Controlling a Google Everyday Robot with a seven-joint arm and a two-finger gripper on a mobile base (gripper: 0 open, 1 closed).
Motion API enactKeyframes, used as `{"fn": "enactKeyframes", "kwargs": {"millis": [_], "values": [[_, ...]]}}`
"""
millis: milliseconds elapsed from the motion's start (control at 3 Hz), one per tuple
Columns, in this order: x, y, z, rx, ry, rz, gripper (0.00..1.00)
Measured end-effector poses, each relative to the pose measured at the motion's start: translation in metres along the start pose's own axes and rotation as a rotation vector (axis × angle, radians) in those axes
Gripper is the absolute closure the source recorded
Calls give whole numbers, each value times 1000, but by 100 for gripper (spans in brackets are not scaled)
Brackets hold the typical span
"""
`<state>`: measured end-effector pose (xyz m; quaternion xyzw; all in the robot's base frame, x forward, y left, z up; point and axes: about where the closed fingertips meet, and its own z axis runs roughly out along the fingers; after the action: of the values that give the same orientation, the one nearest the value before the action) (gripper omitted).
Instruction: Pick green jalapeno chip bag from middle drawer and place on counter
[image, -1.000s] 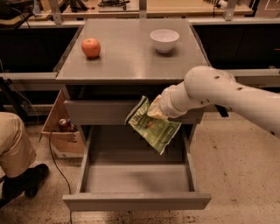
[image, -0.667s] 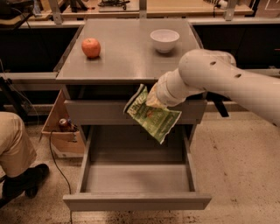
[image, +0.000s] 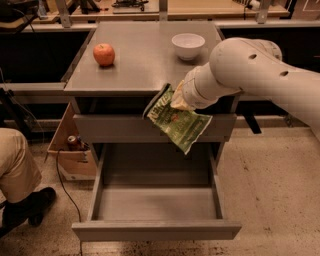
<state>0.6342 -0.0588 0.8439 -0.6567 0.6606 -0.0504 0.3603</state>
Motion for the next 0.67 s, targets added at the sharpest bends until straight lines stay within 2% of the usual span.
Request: {"fn": "enactKeyframes", "kwargs": {"millis": [667], "values": [[-20, -54, -42, 132, 45, -96, 100]]}}
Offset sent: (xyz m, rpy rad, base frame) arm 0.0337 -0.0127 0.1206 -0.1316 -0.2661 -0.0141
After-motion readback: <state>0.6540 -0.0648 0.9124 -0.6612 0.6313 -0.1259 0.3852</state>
